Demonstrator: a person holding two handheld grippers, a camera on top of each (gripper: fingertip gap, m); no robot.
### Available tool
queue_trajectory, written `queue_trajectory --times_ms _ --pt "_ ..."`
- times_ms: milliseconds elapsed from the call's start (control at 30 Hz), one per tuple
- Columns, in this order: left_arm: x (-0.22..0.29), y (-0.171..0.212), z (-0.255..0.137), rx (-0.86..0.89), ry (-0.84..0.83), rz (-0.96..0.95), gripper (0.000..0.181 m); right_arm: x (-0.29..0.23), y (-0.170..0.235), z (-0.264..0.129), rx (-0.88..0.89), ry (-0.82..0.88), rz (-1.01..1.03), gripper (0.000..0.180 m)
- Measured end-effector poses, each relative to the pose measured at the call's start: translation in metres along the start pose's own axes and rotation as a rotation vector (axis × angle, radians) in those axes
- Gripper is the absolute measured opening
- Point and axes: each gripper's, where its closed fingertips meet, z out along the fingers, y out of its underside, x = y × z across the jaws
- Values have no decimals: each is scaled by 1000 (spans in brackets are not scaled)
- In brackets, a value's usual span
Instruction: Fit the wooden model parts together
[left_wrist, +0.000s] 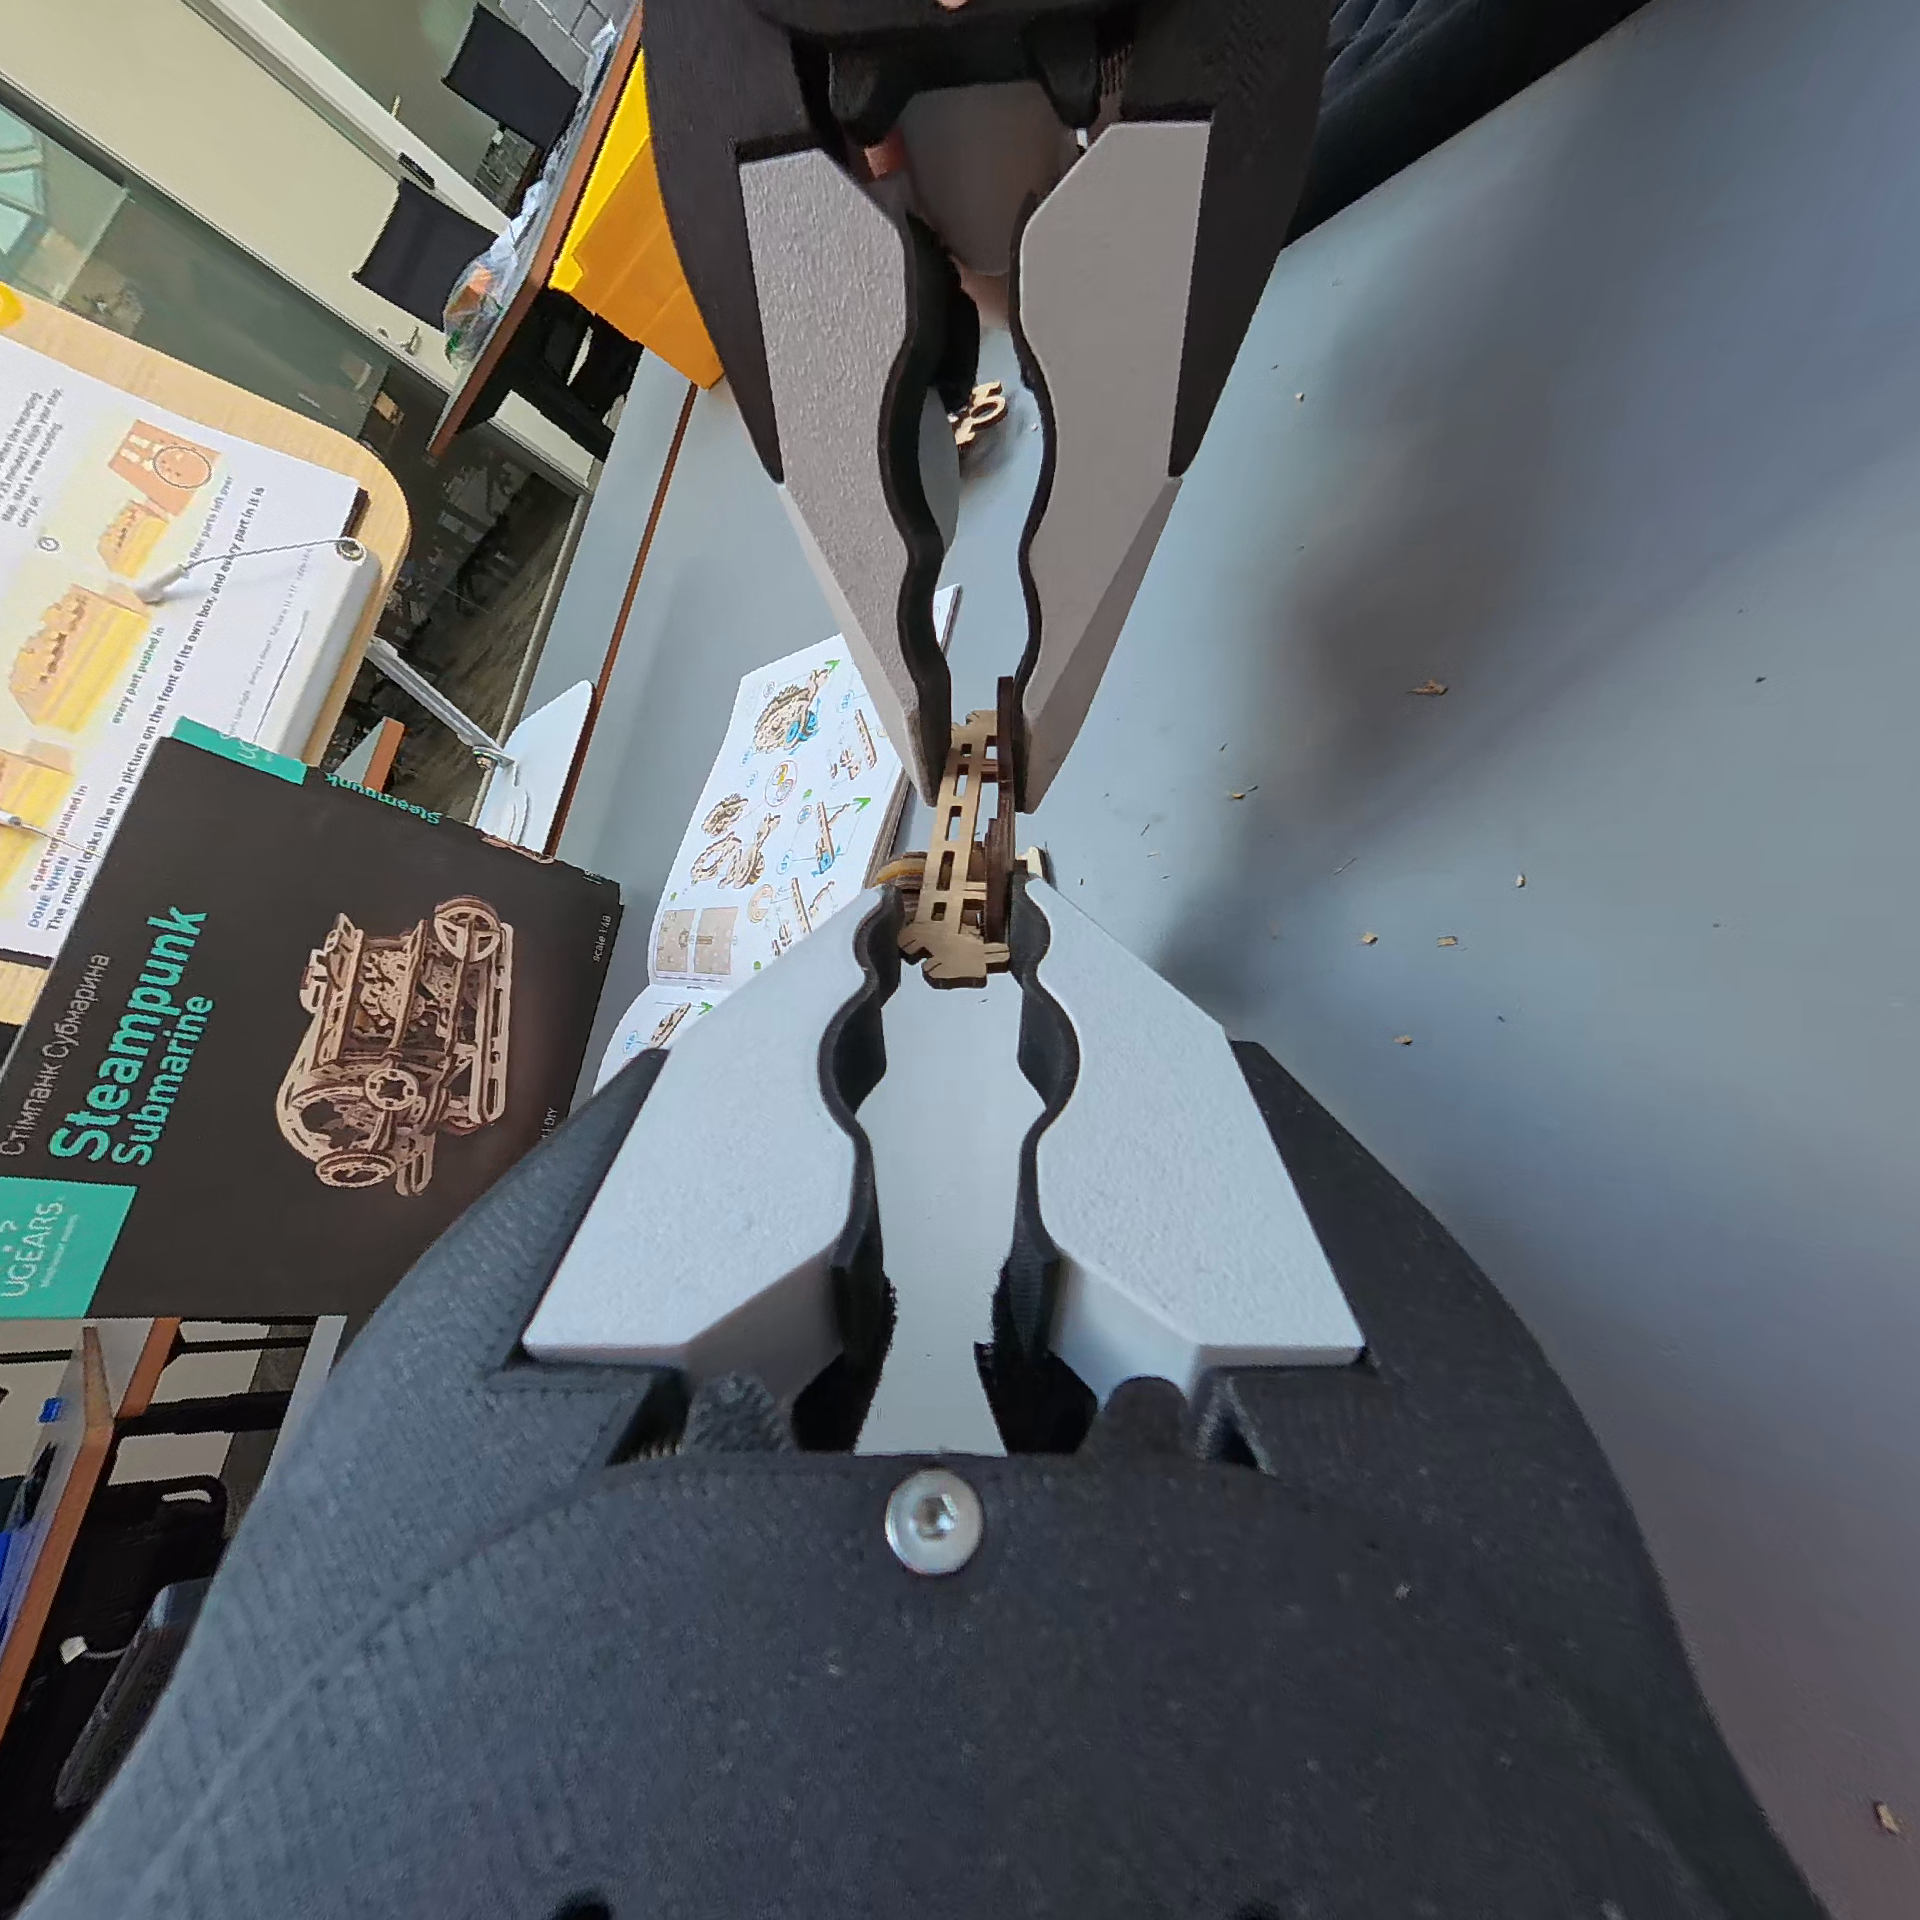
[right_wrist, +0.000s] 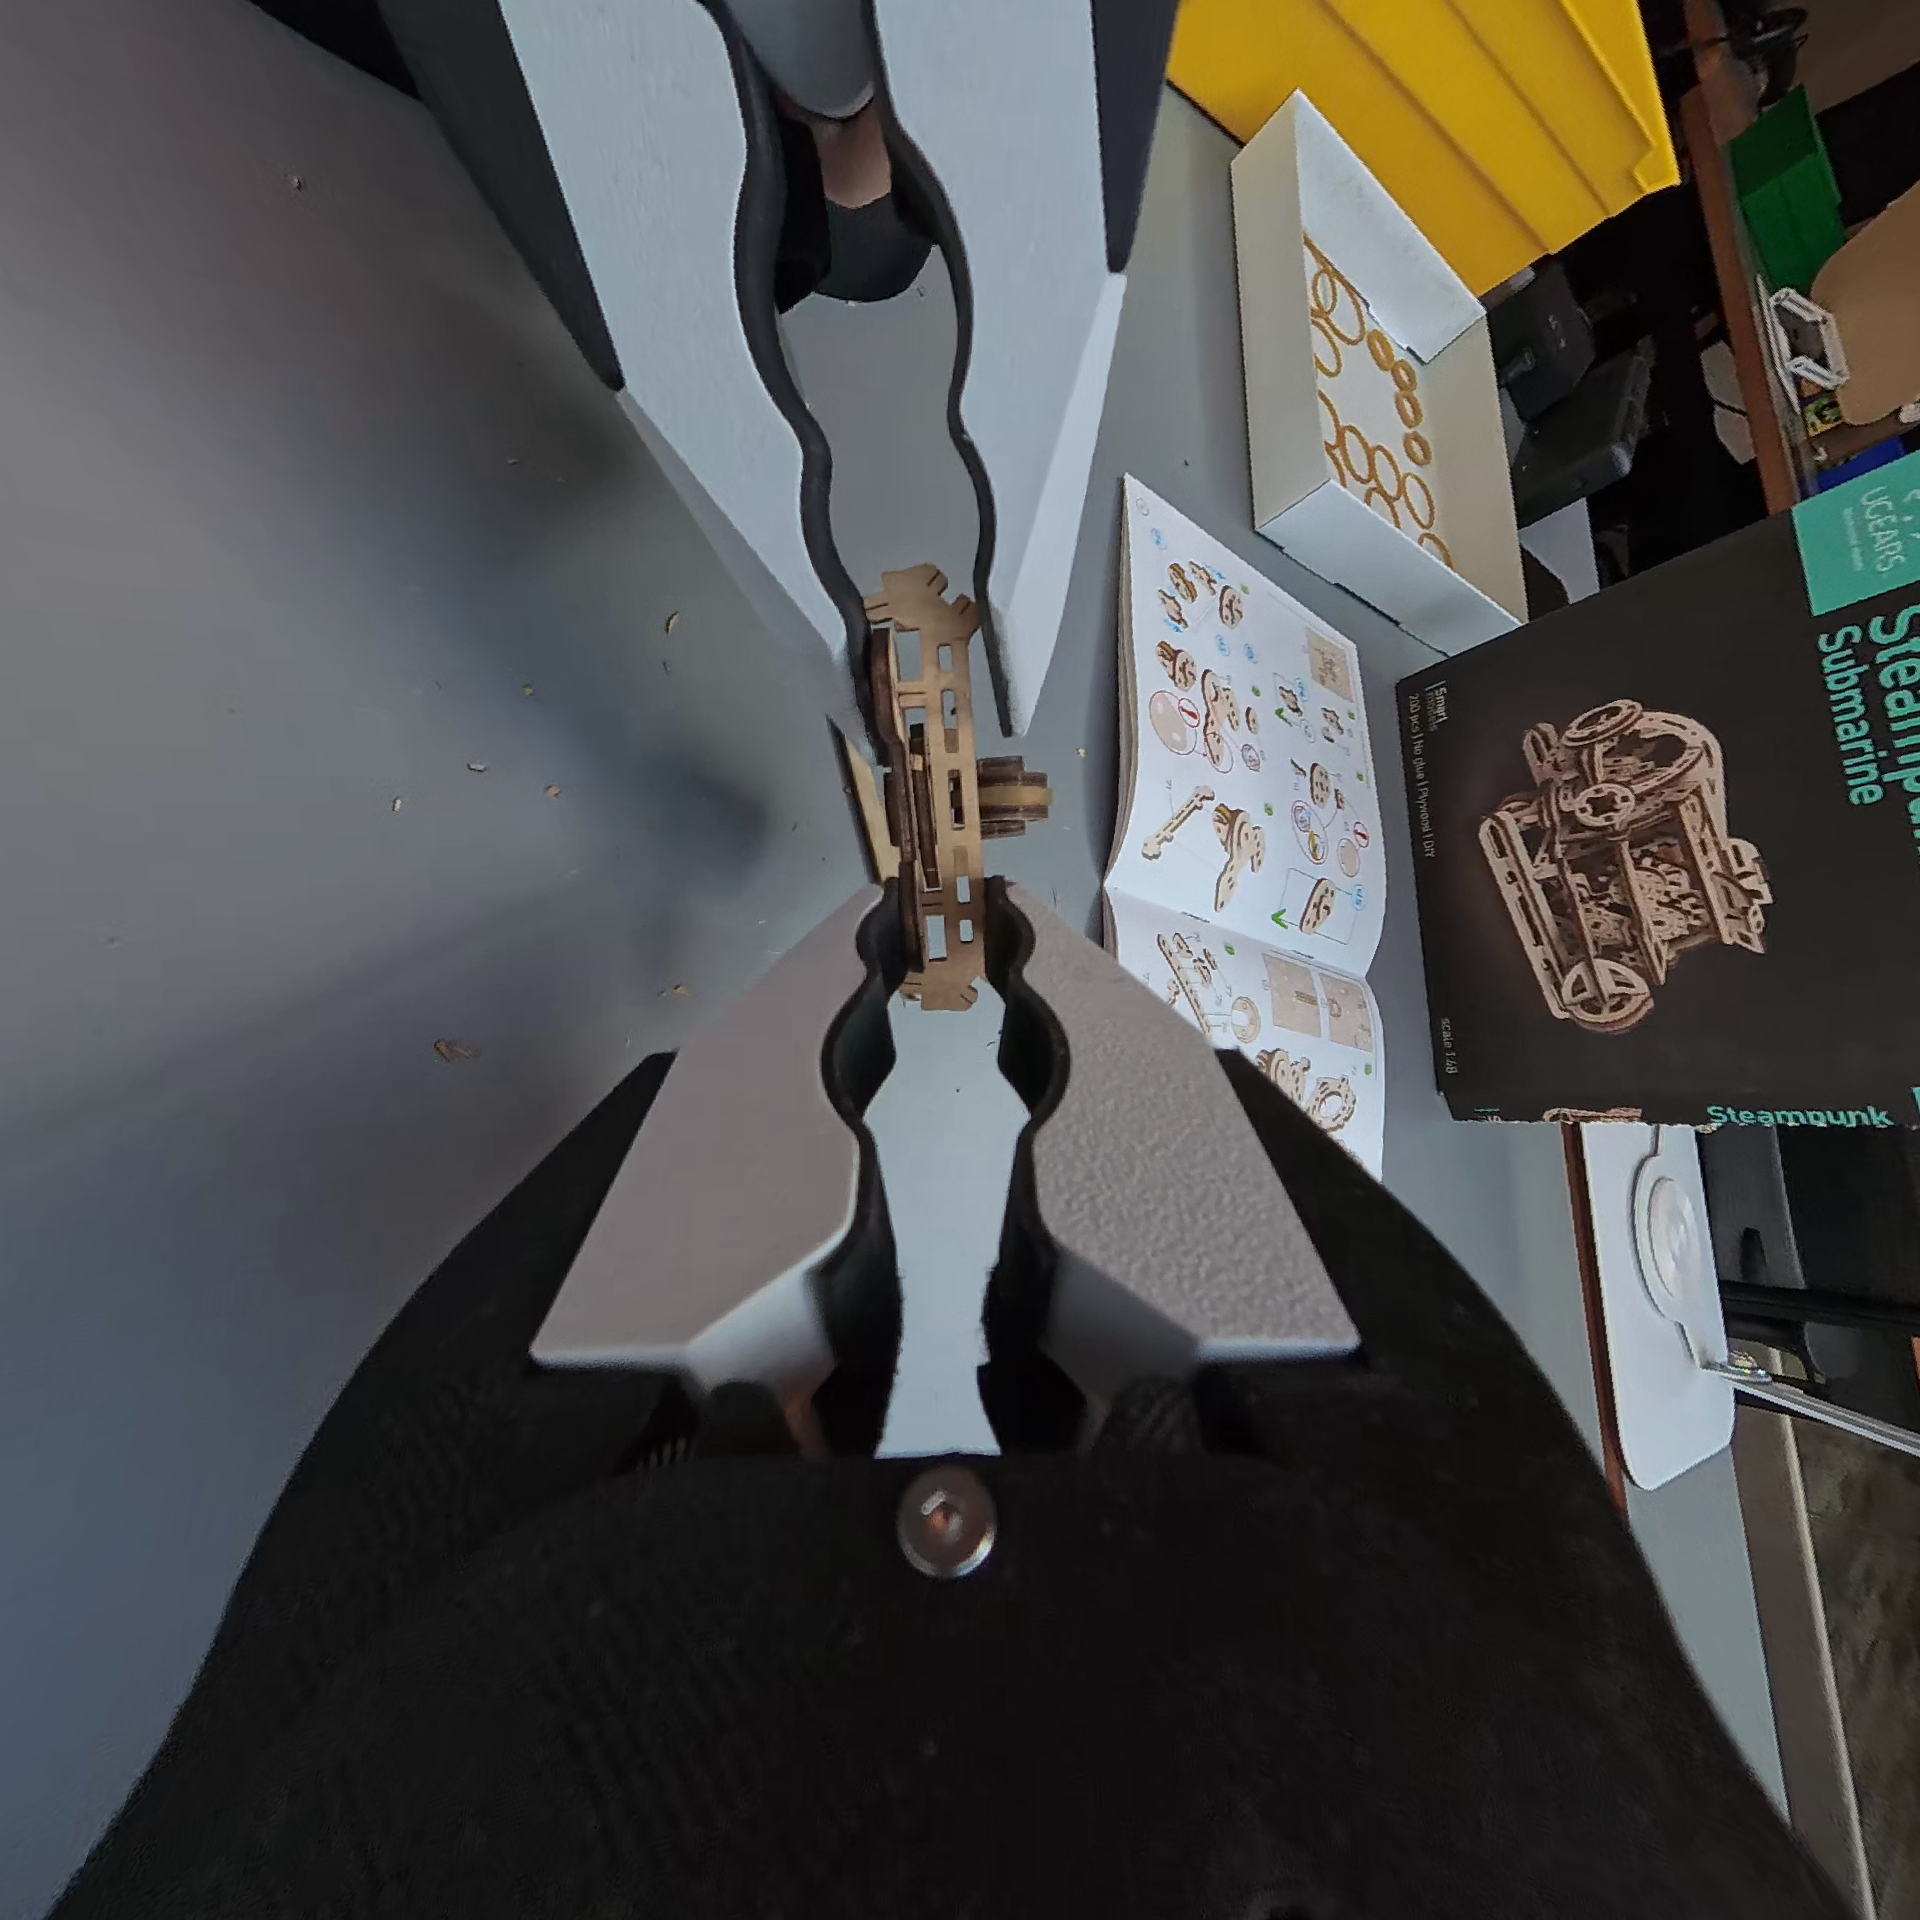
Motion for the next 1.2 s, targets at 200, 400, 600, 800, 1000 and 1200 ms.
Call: queue_trajectory --times_ms 200,400,600,800,1000,1200 --pt "1 -1 0 2 -6 23 18 -3 -1 -3 40 -69 56 16" --pt "7 3 4 -28 10 59 19 -8 4 1 12 -83 32 13" --pt "7 8 5 -42 19 41 19 -8 6 6 -2 -65 42 13" --pt "10 11 7 -54 37 37 18 -10 8 7 -20 -55 4 13" --pt "9 12 5 -59 41 20 18 -9 6 7 -18 -32 1 12" --pt "6 12 5 -58 24 24 19 -8 5 7 -31 -13 1 12"
